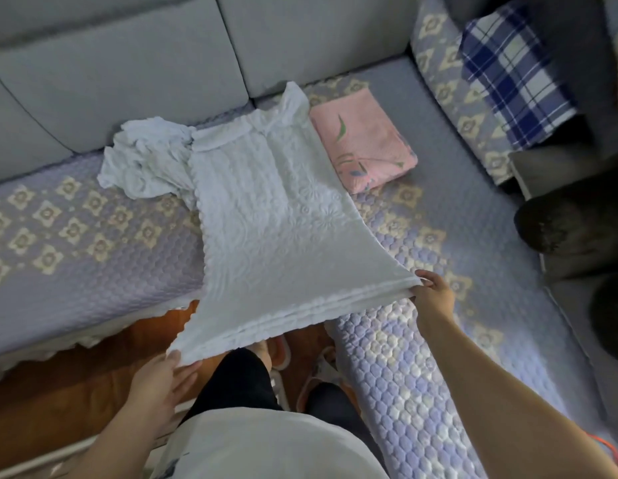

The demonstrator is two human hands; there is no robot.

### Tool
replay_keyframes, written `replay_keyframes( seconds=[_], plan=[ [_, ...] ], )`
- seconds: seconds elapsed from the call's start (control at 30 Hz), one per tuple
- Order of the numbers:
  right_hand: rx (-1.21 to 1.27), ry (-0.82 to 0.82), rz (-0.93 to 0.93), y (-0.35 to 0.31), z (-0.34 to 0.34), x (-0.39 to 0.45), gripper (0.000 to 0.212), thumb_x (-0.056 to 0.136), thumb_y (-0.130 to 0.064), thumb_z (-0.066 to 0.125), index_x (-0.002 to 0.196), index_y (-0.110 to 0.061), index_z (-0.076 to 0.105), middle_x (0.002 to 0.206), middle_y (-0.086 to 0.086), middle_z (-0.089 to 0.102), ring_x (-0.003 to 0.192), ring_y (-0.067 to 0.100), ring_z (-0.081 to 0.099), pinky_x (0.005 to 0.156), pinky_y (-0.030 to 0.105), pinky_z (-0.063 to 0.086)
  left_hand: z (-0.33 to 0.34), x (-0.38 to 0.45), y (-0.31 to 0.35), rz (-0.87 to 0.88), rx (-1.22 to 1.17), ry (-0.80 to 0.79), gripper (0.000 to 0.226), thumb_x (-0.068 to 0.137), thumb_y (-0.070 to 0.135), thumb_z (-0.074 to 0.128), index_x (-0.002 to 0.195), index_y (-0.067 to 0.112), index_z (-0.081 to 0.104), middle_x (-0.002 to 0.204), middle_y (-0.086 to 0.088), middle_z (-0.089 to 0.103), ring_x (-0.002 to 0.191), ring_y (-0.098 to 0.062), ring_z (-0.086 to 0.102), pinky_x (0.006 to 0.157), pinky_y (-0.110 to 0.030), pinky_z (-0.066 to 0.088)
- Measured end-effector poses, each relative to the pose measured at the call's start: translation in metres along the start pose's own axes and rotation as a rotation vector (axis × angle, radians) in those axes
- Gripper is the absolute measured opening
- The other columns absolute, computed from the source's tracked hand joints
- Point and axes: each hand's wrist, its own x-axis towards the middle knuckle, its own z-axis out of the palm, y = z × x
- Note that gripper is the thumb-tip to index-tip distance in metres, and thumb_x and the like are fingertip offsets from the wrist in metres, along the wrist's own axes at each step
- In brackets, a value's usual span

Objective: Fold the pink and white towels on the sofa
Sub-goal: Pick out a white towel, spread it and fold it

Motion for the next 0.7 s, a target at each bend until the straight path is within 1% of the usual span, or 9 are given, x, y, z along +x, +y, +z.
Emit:
replay_keyframes(
  seconds=[0.07, 0.2, 0.3, 0.43, 0.5, 0.53, 0.6, 0.63, 0.7],
  plan=[
    [-0.094, 0.028, -0.067, -0.004, 0.0, 0.004, 0.035, 0.08, 0.011, 0.052, 0.097, -0.013, 0.07, 0.079, 0.005, 0.063, 0.066, 0.017, 0.056, 0.055, 0.024, 0.047, 0.0, -0.001, 0.004, 0.021, -0.038, 0.0, 0.033, 0.104, 0.02, 0.055, 0.134, 0.008, 0.055, 0.118, -0.007, 0.071, 0.102, -0.025, 0.072, 0.079, -0.036, 0.056],
    [-0.347, 0.076, -0.157, -0.009, 0.003, 0.009, 0.034, 0.078, 0.011, 0.048, 0.09, -0.015, 0.064, 0.082, 0.001, 0.061, 0.068, 0.015, 0.054, 0.05, 0.022, 0.04, 0.003, -0.004, 0.014, 0.036, -0.1, -0.003, 0.03, 0.102, 0.02, 0.057, 0.13, 0.01, 0.057, 0.116, -0.008, 0.072, 0.099, -0.025, 0.073, 0.076, -0.036, 0.056],
    [-0.567, 0.139, -0.319, -0.012, 0.006, 0.005, 0.026, 0.072, 0.01, 0.041, 0.079, -0.011, 0.055, 0.071, 0.0, 0.054, 0.064, 0.018, 0.045, 0.049, 0.025, 0.034, 0.004, -0.007, 0.02, 0.046, -0.117, -0.004, 0.031, 0.102, 0.02, 0.058, 0.131, 0.01, 0.057, 0.114, -0.008, 0.073, 0.096, -0.024, 0.074, 0.075, -0.036, 0.056],
    [-0.835, 0.109, -0.549, -0.016, 0.007, 0.0, 0.016, 0.072, 0.006, 0.043, 0.071, -0.01, 0.043, 0.062, 0.002, 0.047, 0.054, 0.018, 0.035, 0.046, 0.027, 0.025, 0.006, -0.011, 0.023, 0.051, -0.122, 0.002, 0.032, 0.101, 0.016, 0.059, 0.132, 0.008, 0.055, 0.11, -0.009, 0.074, 0.086, -0.023, 0.077, 0.072, -0.036, 0.057],
    [-0.936, 0.065, -0.56, -0.021, 0.008, 0.003, 0.014, 0.073, 0.002, 0.045, 0.074, -0.011, 0.045, 0.064, 0.002, 0.05, 0.054, 0.019, 0.039, 0.047, 0.027, 0.028, 0.005, -0.013, 0.023, 0.051, -0.121, 0.021, 0.036, 0.101, 0.014, 0.059, 0.135, 0.008, 0.052, 0.109, -0.009, 0.073, 0.085, -0.024, 0.076, 0.071, -0.036, 0.056],
    [-0.9, 0.035, -0.493, -0.024, 0.009, 0.005, 0.016, 0.074, 0.002, 0.045, 0.08, -0.013, 0.049, 0.07, 0.001, 0.054, 0.058, 0.019, 0.044, 0.047, 0.027, 0.033, 0.003, -0.013, 0.023, 0.05, -0.121, 0.026, 0.038, 0.101, 0.014, 0.059, 0.138, 0.008, 0.05, 0.111, -0.008, 0.072, 0.088, -0.024, 0.075, 0.071, -0.036, 0.056],
    [-0.645, -0.08, -0.277, -0.033, 0.011, 0.004, 0.031, 0.08, 0.003, 0.047, 0.101, -0.018, 0.057, 0.088, -0.001, 0.062, 0.069, 0.018, 0.056, 0.05, 0.033, 0.048, 0.001, -0.014, 0.025, 0.041, -0.122, 0.02, 0.043, 0.101, 0.013, 0.058, 0.142, 0.008, 0.046, 0.112, -0.008, 0.07, 0.092, -0.025, 0.074, 0.072, -0.037, 0.056],
    [-0.51, -0.15, -0.19, -0.037, 0.009, 0.004, 0.036, 0.082, 0.004, 0.048, 0.106, -0.019, 0.061, 0.095, 0.0, 0.065, 0.072, 0.019, 0.06, 0.056, 0.037, 0.055, 0.0, -0.015, 0.027, 0.037, -0.123, 0.013, 0.044, 0.101, 0.013, 0.059, 0.142, 0.008, 0.046, 0.111, -0.008, 0.07, 0.092, -0.026, 0.074, 0.072, -0.037, 0.056],
    [-0.292, -0.257, -0.072, -0.041, 0.004, 0.006, 0.033, 0.084, 0.007, 0.053, 0.1, -0.016, 0.069, 0.101, 0.007, 0.069, 0.079, 0.022, 0.066, 0.065, 0.036, 0.059, 0.001, -0.016, 0.03, 0.029, -0.131, -0.002, 0.042, 0.101, 0.014, 0.059, 0.141, 0.009, 0.046, 0.109, -0.008, 0.07, 0.092, -0.025, 0.074, 0.071, -0.037, 0.056]
  ],
)
